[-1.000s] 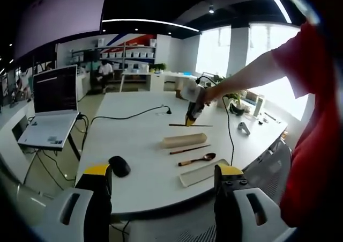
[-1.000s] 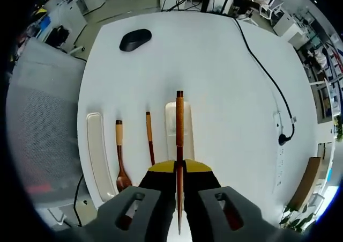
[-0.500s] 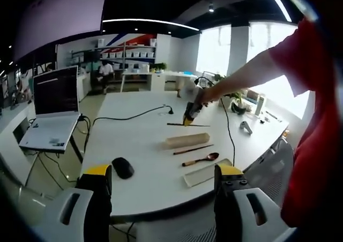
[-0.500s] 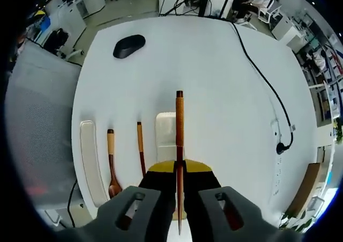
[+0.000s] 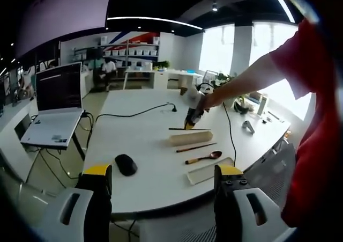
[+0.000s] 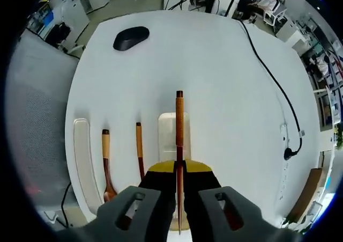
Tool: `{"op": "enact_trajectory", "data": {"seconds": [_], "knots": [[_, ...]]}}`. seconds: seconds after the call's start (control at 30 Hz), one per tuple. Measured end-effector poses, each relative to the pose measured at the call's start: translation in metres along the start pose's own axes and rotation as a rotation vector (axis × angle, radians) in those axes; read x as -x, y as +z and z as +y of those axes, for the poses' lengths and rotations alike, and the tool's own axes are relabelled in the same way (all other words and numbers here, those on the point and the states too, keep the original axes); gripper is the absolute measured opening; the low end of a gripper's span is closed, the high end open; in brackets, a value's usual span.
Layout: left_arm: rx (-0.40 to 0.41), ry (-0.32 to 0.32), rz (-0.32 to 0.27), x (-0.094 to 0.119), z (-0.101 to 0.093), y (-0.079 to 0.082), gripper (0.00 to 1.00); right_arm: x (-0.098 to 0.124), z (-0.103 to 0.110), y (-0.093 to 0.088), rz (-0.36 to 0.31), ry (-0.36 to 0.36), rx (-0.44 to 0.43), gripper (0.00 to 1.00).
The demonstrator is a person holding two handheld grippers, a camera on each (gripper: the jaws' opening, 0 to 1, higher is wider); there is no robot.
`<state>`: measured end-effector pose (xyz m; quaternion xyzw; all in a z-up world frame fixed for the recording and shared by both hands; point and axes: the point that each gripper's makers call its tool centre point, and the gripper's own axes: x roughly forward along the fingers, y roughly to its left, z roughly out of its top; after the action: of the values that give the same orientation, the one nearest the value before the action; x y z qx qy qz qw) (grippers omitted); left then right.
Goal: Arrange the utensils inside the cutlery case until each visible utensil rests in its matching compartment.
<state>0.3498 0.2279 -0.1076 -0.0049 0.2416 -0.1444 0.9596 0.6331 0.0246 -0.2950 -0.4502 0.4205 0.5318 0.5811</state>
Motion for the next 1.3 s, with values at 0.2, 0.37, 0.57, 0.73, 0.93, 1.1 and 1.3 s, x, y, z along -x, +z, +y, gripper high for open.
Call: {"op": "enact_trajectory", "data": {"seconds": [0.2, 0.37, 0.57, 0.73, 0.93, 1.1, 1.3], "knots": [[-0.003, 0.008, 0.002, 0.002, 0.003, 0.0, 0.8, -0.006, -0.002, -0.004, 0.006, -0.013, 0.006, 0.0], [-0.006, 0.012, 0.006, 0.003, 0.003, -0.001, 0.8, -0.015, -0.013, -0.015, 0.032, -0.078, 0.058, 0.0], [-0.004, 0.015, 0.013, 0.005, 0.002, -0.003, 0.8, -0.024, -0.011, -0.015, 0.01, -0.038, -0.043, 0.0], [-0.014, 0.011, 0.02, 0.004, 0.0, -0.002, 0.8, -0.032, -0.012, -0.019, 0.024, -0.038, -0.026, 0.0], [-0.021, 0.005, 0.022, 0.004, -0.001, 0.0, 0.8, -0.036, -0.013, -0.019, 0.032, -0.044, -0.034, 0.0], [-0.025, 0.003, 0.03, 0.004, 0.0, -0.001, 0.8, -0.038, -0.014, -0.022, 0.036, -0.04, -0.032, 0.0], [-0.029, 0.009, 0.032, 0.006, 0.002, -0.001, 0.8, -0.043, -0.013, -0.027, 0.047, -0.038, -0.037, 0.0]]}}
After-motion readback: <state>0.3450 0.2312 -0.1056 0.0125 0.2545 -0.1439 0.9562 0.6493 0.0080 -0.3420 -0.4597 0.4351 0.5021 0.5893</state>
